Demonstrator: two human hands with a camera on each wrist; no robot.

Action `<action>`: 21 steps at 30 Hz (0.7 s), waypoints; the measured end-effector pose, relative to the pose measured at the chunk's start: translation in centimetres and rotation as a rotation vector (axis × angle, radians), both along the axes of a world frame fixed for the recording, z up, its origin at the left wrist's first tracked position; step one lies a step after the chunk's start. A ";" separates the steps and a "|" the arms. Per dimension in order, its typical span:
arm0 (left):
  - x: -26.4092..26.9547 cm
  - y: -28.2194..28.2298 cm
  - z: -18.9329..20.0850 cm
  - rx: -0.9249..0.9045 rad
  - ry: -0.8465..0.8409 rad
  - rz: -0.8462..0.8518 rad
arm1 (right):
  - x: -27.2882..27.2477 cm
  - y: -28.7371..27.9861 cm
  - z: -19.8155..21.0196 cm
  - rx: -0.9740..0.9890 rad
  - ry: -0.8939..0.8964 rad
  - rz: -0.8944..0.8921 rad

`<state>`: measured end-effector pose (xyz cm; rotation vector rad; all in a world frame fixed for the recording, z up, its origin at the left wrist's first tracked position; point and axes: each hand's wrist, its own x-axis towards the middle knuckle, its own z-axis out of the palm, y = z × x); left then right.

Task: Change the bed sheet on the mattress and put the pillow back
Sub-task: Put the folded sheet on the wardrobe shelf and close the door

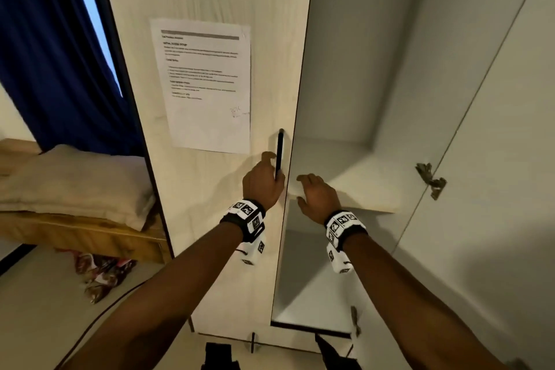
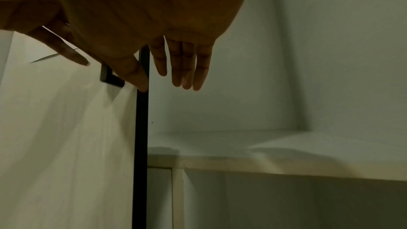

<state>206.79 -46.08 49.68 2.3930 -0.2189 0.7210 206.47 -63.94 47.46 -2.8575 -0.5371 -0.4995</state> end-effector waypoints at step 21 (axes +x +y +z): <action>-5.1 0.0 -3.4 -0.112 -0.035 0.090 | -1.5 3.7 -2.6 0.404 0.033 0.185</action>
